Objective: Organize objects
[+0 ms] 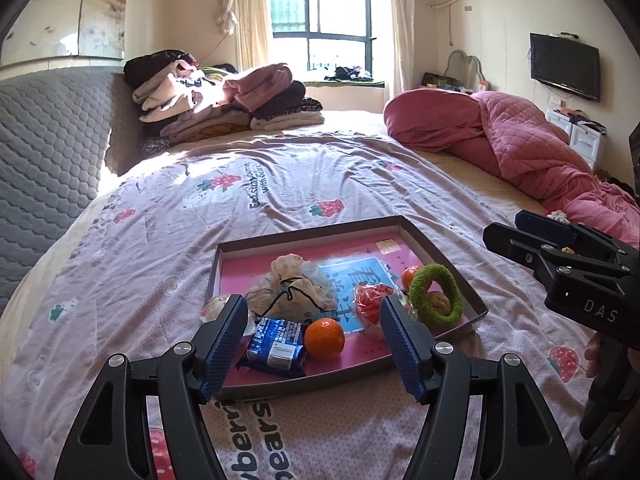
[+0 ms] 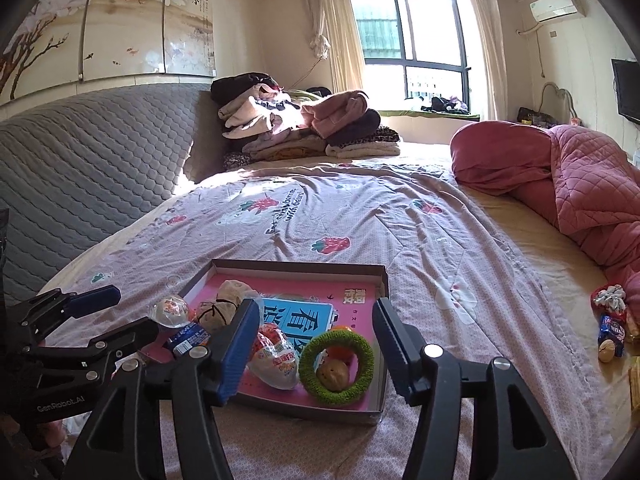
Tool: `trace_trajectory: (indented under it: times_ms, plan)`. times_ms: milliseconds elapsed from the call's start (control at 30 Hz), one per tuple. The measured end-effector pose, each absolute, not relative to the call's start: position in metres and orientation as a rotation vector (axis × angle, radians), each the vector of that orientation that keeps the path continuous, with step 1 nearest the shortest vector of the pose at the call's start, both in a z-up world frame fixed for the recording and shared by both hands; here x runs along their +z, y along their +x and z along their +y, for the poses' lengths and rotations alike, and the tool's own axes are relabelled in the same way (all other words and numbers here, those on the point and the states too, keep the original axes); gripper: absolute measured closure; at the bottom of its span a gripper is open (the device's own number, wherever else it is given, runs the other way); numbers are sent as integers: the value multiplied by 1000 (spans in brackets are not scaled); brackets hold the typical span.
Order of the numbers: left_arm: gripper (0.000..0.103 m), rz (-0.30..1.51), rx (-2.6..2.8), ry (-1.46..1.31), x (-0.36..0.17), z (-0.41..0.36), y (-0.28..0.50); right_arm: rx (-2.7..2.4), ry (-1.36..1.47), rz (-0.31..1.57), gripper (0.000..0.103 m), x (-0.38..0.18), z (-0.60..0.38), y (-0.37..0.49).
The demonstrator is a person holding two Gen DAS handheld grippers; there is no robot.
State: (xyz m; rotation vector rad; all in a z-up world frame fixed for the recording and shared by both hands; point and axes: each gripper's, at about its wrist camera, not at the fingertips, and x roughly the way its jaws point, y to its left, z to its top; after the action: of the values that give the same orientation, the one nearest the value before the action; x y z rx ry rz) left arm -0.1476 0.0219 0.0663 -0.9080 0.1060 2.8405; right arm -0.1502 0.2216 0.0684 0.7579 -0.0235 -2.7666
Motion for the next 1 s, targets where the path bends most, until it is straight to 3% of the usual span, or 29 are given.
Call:
trace_trajectory:
  times_ms: [567, 1000]
  plan:
    - [33, 67, 2893, -878, 82, 11, -114, -2764, 697, -44, 38, 81, 225, -114]
    - [33, 32, 2922, -957, 63, 0, -90, -2726, 732, -56, 38, 68, 209, -91]
